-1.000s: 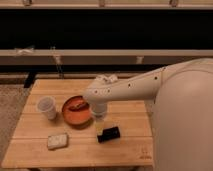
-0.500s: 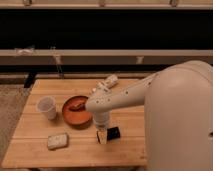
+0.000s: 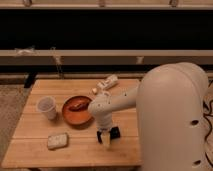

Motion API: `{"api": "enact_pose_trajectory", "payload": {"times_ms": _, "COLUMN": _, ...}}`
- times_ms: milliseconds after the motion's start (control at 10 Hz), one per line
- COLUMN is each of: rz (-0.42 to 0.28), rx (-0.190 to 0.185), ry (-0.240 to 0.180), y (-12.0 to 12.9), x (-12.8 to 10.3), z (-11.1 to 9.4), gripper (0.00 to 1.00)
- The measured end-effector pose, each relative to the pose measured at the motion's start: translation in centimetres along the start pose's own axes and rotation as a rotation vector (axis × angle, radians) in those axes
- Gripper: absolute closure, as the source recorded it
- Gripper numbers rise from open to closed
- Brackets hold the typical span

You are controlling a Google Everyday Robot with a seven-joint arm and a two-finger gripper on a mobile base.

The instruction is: Place the eraser on the white sponge

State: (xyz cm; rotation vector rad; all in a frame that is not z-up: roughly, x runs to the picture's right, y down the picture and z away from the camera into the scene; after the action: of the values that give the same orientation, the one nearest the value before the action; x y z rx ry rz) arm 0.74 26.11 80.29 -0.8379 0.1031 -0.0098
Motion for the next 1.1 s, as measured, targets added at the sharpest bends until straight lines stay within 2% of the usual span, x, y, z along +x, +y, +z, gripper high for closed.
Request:
{"api": "enact_pose_trajectory", "payload": {"times_ms": 200, "rz": 0.013, "rx": 0.008, "ry": 0.005, "y": 0.0, "x": 0.3, "z": -0.2, "gripper": 0.59}}
{"api": "enact_pose_trajectory", "payload": {"times_ms": 600, "rz": 0.097, "rx": 0.12, "ry": -0.002, "y": -0.4, "x": 1.3, "z": -3.4, "gripper": 0.97}}
{"api": "enact_pose_trajectory", "payload": {"times_ms": 800, "rz": 0.105, "rx": 0.161, "ry": -0.014, "y": -0.6, "x": 0.7, "z": -5.2, "gripper": 1.0}}
{"api": "enact_pose_trajectory", "payload": {"times_ms": 1000, "rz": 0.088, "rx": 0.181, "ry": -0.015, "y": -0.8, "x": -1.5, "z": -7.2, "gripper": 1.0}}
{"api": "enact_pose_trajectory", "payload": {"times_ms": 1100, "rz": 0.065, "rx": 0.183, "ry": -0.019, "y": -1.0, "x": -3.6, "z": -7.9, "gripper": 1.0}}
